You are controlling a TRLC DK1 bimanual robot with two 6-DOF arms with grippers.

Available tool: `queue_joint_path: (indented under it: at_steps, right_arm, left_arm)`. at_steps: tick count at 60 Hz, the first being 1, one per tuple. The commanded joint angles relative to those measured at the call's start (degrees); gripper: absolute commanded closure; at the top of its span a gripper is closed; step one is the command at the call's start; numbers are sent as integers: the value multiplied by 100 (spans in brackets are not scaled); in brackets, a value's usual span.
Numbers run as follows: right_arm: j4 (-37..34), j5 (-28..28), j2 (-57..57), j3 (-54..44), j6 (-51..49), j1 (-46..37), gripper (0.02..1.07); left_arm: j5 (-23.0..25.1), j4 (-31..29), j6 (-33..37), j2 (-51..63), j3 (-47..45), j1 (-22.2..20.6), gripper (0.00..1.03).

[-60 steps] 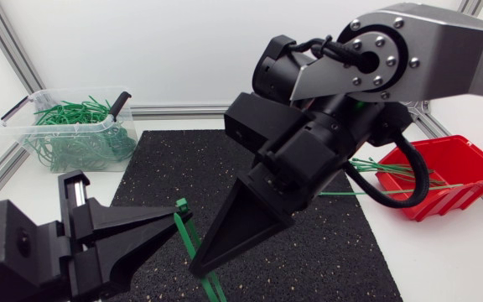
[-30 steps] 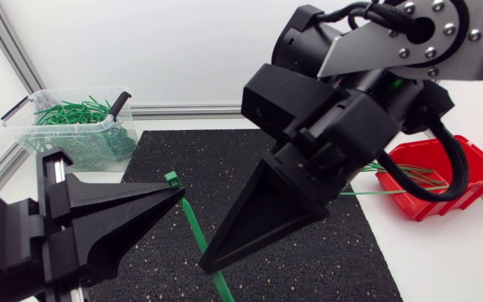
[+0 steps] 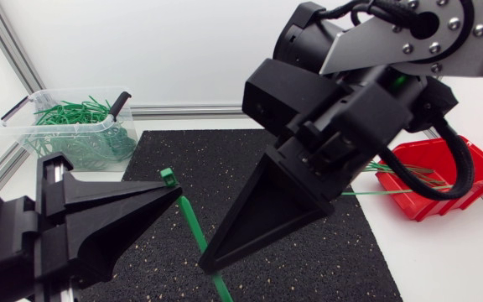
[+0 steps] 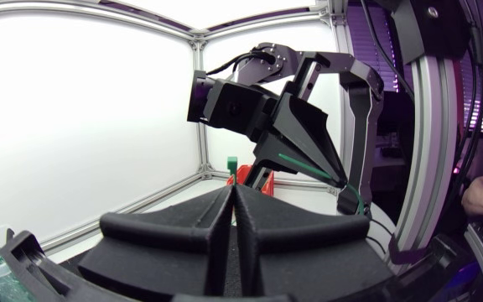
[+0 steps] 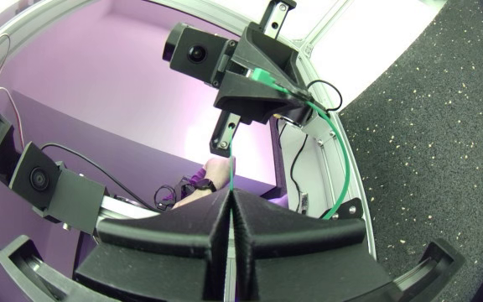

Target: Take a green cable tie from the red box, thread the tail through the head to close it, then place it in the transparent bin on the left.

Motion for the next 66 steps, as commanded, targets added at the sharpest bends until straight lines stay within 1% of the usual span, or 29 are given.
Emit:
queue_joint_path:
  at_steps: [1,13,23,50,60,66]
  right_arm:
    - [-140,-91,85,-14,187,-29,101]
    - [-210,-179,146,39,389,-29,101]
    - [-263,-240,199,126,486,-12,101]
    - [-439,-381,331,179,512,-82,101]
    - [-527,-381,357,188,521,-143,101]
    - [-553,-390,401,206,512,-187,101]
  left_arm:
    - [-31,176,-474,-70,82,-63,99]
    - [-31,492,-1054,-26,-85,-168,99]
    - [-31,554,-1406,9,-173,-204,99]
    - [5,729,-2039,97,-384,-230,99]
    - [66,694,-2144,150,-401,-458,99]
    - [145,694,-2223,202,-410,-458,99]
